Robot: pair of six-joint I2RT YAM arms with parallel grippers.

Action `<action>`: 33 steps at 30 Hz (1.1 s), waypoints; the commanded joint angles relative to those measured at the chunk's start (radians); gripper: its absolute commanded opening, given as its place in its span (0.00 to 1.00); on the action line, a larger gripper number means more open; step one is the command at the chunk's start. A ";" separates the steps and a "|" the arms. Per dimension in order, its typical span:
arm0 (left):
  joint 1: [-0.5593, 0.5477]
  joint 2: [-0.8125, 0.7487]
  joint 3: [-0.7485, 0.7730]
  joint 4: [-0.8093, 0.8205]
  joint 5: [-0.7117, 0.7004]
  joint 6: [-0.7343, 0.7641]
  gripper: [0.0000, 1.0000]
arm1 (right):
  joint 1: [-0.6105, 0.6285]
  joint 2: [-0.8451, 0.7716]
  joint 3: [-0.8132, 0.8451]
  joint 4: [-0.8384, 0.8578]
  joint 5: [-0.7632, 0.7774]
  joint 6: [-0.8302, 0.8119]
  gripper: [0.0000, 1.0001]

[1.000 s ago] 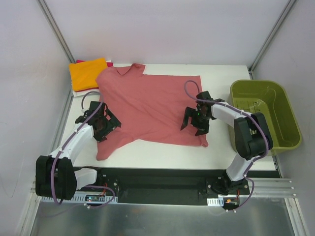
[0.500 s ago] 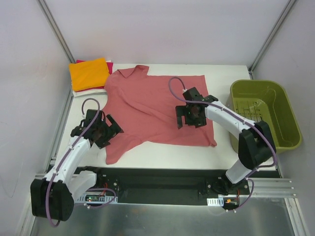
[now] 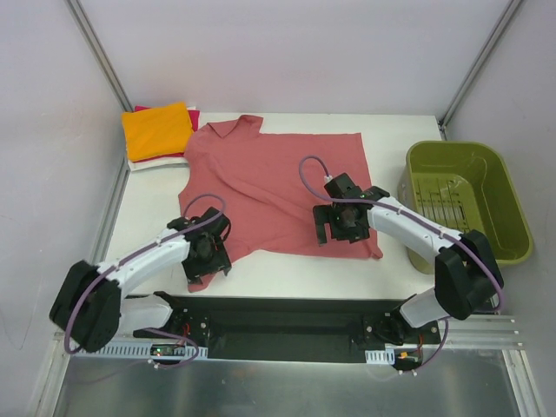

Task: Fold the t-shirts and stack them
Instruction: Flatten out the tshirt

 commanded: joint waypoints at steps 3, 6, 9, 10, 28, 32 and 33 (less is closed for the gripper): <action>-0.038 0.220 0.169 -0.098 -0.174 0.007 0.30 | 0.006 -0.039 0.007 -0.006 0.035 0.025 0.98; -0.038 0.237 0.239 -0.158 -0.247 0.006 0.00 | 0.006 -0.048 0.009 -0.019 0.049 0.021 0.98; -0.036 0.217 0.287 -0.189 -0.329 0.018 0.00 | 0.005 -0.059 0.004 -0.026 0.078 0.019 0.97; -0.035 0.217 0.301 -0.190 -0.343 0.024 0.00 | 0.005 -0.059 0.009 -0.034 0.095 0.016 0.98; 0.135 0.628 0.774 -0.094 -0.347 0.277 0.80 | 0.005 -0.057 0.018 -0.039 0.124 0.014 0.98; 0.135 0.468 0.668 -0.080 -0.268 0.257 0.86 | 0.006 -0.069 0.008 -0.040 0.126 0.014 0.98; 0.134 0.432 0.634 -0.066 -0.240 0.253 0.86 | 0.006 -0.071 0.006 -0.040 0.124 0.016 0.98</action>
